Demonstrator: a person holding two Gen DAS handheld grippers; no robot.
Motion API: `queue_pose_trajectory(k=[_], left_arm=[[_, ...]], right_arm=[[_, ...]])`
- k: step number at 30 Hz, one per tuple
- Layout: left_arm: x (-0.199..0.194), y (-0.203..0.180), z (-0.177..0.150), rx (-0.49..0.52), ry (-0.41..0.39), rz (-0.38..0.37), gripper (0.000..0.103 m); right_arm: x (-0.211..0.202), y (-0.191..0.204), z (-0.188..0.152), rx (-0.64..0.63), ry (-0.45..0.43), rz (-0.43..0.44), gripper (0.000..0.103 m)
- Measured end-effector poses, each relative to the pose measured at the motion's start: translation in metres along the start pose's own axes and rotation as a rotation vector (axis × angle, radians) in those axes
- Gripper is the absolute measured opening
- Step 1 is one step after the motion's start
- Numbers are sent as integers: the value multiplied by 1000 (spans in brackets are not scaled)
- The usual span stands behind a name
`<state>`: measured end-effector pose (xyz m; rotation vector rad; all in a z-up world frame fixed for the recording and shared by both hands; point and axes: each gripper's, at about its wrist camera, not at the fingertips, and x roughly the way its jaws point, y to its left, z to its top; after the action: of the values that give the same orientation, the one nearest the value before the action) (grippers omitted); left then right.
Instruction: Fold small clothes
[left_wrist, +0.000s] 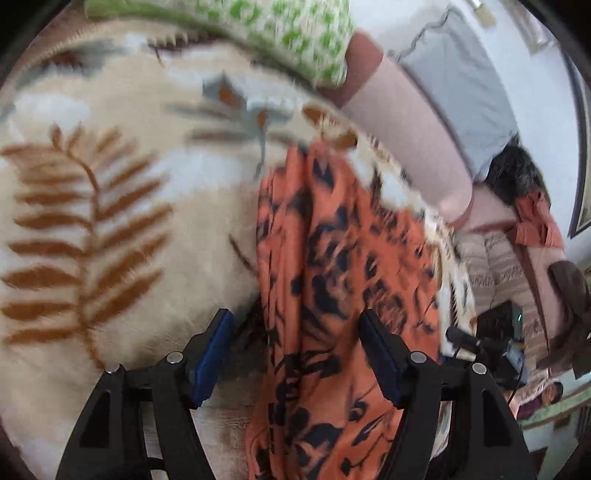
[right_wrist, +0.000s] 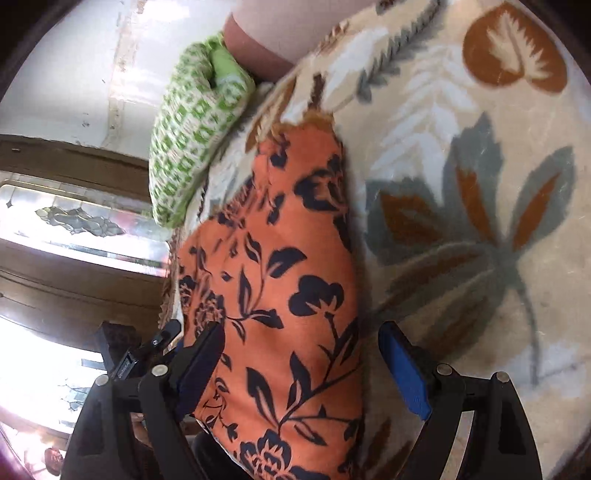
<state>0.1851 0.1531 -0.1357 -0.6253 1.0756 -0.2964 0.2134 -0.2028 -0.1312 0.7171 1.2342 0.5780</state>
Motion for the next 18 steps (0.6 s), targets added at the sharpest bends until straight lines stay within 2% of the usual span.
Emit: queue_pose_trajectory(k=[2,5,8,10,11,12,13,14,15,16,18], left_arm=[[0,-6,-1,43,-10,1,70],[-4,-10,-2,48,-13,-66,68],[6,-7,-5,33,8,-61,68],[9,-9,-6,63,-2,-45,67],[8,-12,-6,73,1,-27,57],[9,-15,-5,83,19,-22,50],[10,-18,-5,93,31,-7,44],[10,-20,-5,107,34,7,39],[10,-24,-5,123,37,20,36],[9,-26,-5,132,33,37,32],[6,-36,-5,160,18,81,27]], right_arm=[[7,2,-1,1,17,0,87],[3,7,-1,-5,4,30,87],[6,7,0,-15,8,30,88],[16,2,2,7,24,26,88],[18,3,2,0,19,27,88],[19,9,2,-41,17,15,84],[21,13,3,-65,25,-8,73],[24,14,3,-74,31,-38,66],[25,14,3,-73,36,-47,51],[24,14,3,-73,39,-41,45],[20,24,2,-113,27,-63,39]])
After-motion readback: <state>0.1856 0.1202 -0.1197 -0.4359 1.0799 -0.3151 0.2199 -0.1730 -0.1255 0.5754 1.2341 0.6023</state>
